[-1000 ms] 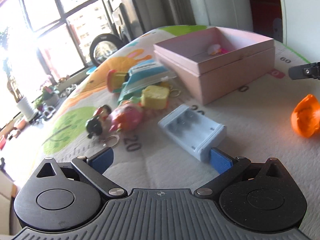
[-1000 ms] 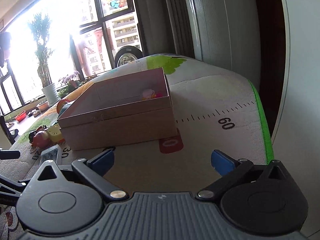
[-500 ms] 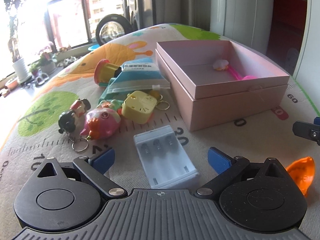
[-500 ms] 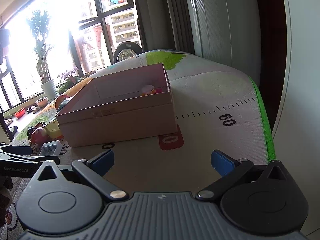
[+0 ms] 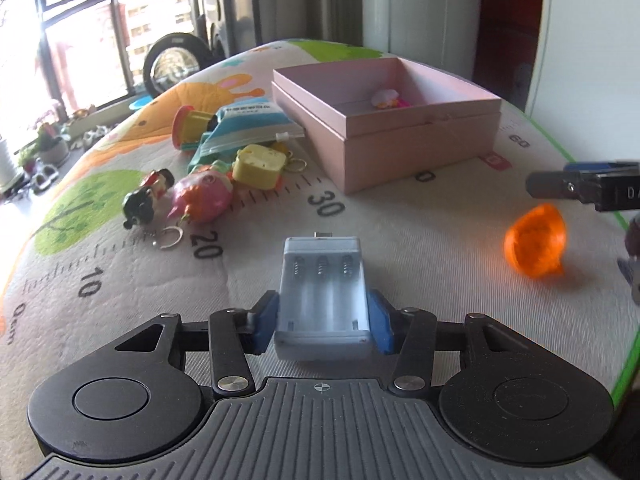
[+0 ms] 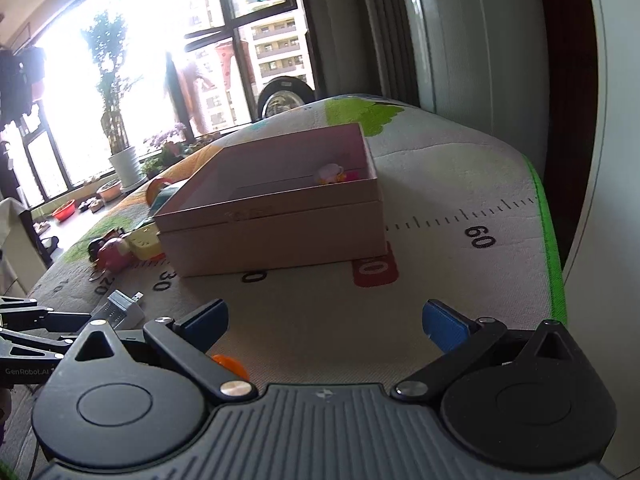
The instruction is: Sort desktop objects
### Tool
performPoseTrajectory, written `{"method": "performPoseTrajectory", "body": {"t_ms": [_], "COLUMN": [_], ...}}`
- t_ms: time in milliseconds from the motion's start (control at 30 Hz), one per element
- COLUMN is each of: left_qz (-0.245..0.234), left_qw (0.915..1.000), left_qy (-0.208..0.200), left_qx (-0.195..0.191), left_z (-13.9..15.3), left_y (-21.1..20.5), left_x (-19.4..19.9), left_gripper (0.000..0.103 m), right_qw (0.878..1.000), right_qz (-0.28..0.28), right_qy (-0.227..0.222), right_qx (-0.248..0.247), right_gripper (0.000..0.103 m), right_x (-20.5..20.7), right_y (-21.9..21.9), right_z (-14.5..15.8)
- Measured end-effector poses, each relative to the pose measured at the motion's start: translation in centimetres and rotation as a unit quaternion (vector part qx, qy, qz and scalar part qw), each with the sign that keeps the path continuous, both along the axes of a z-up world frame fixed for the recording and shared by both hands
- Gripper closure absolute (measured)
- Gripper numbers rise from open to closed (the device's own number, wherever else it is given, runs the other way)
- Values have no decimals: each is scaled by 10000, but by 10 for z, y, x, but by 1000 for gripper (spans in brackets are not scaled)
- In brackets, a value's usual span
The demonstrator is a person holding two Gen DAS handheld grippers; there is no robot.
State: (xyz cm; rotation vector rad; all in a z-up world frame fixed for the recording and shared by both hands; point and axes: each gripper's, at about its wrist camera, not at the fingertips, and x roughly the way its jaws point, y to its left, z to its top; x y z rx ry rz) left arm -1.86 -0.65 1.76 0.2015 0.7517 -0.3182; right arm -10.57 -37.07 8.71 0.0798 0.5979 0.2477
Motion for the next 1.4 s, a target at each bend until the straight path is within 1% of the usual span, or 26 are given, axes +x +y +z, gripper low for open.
{"method": "performPoseTrajectory", "body": {"t_ms": [33, 100, 133, 167, 200, 233, 267, 300, 333, 400, 467, 500, 600, 733, 800, 833, 867, 1000, 1033, 1100, 1133, 1200, 1300, 1333, 1400], "left_qz": [25, 282, 470, 693, 854, 1004, 1066, 1112, 1193, 1334, 1461, 1508, 1717, 1784, 1704, 1654, 1569, 1312, 1283, 1146, 1021, 831, 852, 897, 918], "left_qw": [9999, 9980, 9959, 9928, 9903, 9889, 9897, 9911, 9919, 9910, 9887, 9878, 9844, 9832, 9850, 9860, 9875, 9913, 9917, 9934, 9948, 9963, 9958, 9954, 9953], "left_qy": [-70, -255, -342, -437, -483, -464, -394, -299, -188, 76, 230, 259, 293, 265, 192, 170, 134, 35, 17, 42, 11, -78, -56, -39, -35], "left_qx": [135, 499, 688, 874, 986, 996, 870, 673, 396, 4, -260, -296, -258, -279, -188, -137, -118, 20, 48, 39, 37, 183, 343, 324, 313], "left_z": [0, 0, 0, 0, 0, 2, 5, 7, 11, 11, 9, 7, 1, -3, -4, -4, -4, -3, -2, -1, 0, 0, -5, -5, -5], "left_y": [7, 22, 29, 36, 42, 49, 55, 60, 67, 70, 69, 66, 56, 45, 39, 37, 35, 29, 29, 29, 29, 24, 19, 19, 19], "left_x": [-8, -17, -19, -19, -18, -17, -16, -16, -16, -14, -8, -2, 18, 43, 47, 48, 46, 32, 28, 20, 15, 8, 9, 11, 11], "left_gripper": [47, 37, 28, 22, 21, 20, 14, 8, 3, 3, 2, 2, 2, 3, 8, 18, 20, 20, 20, 6, 1, 1, 1, 1, 2], "right_qw": [9998, 9976, 9962, 9946, 9932, 9918, 9910, 9902, 9897, 9887, 9881, 9880, 9882, 9886, 9890, 9891, 9893, 9893, 9889, 9882, 9880, 9877, 9881, 9883, 9881], "right_qz": [144, 480, 622, 744, 834, 929, 986, 1048, 1088, 1138, 1150, 1145, 1107, 1046, 990, 971, 961, 940, 949, 956, 963, 963, 933, 937, 977], "right_qy": [-42, -160, -210, -264, -312, -355, -371, -384, -388, -401, -397, -383, -320, -259, -194, -157, -118, 162, 221, 293, 299, 296, 284, 285, 349], "right_qx": [-135, -463, -579, -678, -748, -803, -829, -844, -851, -887, -941, -966, -1006, -1048, -1082, -1091, -1094, -1105, -1121, -1156, -1170, -1196, -1190, -1169, -1140], "right_gripper": [0, 0, 0, 0, 0, 0, 0, 0, 0, 0, 0, 0, 0, 0, 0, 0, 0, 0, 0, 0, 0, 0, 1, 1, 7], "right_x": [-5, -16, -20, -24, -26, -29, -30, -31, -32, -33, -33, -32, -31, -31, -29, -28, -27, -17, -15, -12, -12, -12, -12, -11, -9], "right_y": [5, 19, 25, 31, 37, 43, 47, 51, 54, 60, 63, 64, 64, 62, 61, 60, 60, 62, 62, 64, 65, 66, 67, 67, 67], "right_z": [2, 5, 5, 6, 7, 7, 7, 7, 7, 5, 1, -1, -4, -6, -8, -9, -10, -15, -16, -18, -19, -20, -18, -17, -16]}}
